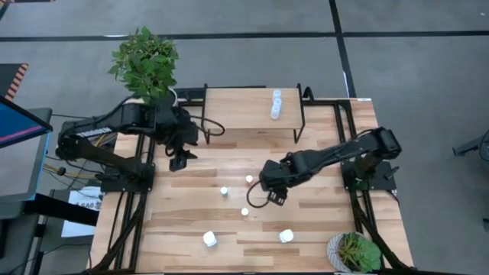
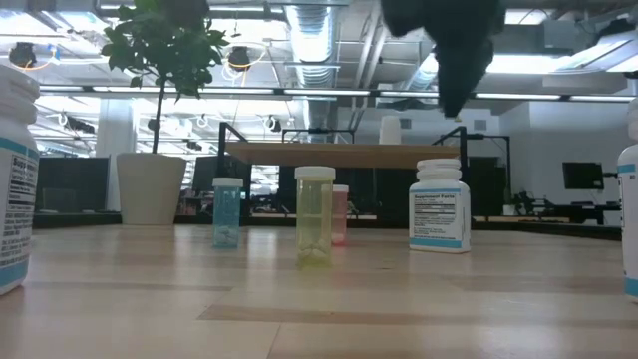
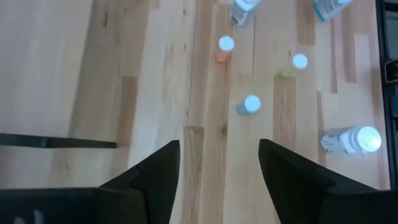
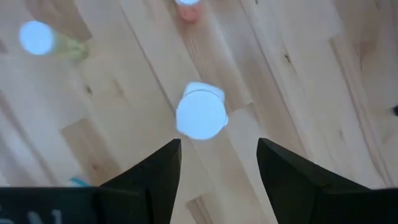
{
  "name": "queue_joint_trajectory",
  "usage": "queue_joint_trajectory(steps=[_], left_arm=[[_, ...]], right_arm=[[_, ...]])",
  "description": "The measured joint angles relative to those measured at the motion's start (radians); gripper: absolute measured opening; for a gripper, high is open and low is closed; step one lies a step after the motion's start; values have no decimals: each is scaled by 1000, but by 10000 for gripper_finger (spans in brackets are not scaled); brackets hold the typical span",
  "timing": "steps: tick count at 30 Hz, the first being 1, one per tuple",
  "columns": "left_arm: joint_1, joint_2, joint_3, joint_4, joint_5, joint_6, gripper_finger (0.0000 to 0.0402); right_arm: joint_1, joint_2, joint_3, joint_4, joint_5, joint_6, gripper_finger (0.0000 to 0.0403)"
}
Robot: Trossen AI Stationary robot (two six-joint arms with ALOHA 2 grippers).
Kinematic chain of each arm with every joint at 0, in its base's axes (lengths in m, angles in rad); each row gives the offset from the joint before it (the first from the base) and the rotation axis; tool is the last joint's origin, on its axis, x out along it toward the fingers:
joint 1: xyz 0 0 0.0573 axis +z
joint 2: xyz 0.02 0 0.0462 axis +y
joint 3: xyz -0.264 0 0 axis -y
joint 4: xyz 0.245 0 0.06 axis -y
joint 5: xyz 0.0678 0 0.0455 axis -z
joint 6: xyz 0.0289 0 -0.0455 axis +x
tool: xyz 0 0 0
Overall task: Pick and place medicine bottles onto shelf by color
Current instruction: Put the top white and blue pill bottle on the shelf
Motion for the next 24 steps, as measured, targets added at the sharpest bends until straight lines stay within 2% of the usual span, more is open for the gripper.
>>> queue_joint_trajectory(steps=[8, 14, 19, 24], left_arm=[[-22, -4, -40, 11, 1, -5, 206], [-22, -4, -40, 15, 1, 1, 206], [-22, -4, -40, 22, 1, 12, 206], [-22, -3, -40, 23, 1, 11, 206]], right_arm=[[-51, 100, 0, 23, -34, -72, 240], [-51, 107, 0, 55, -77, -80, 245], [-50, 88, 0, 72, -77, -63, 245], [-56, 123, 0, 75, -76, -41, 245]])
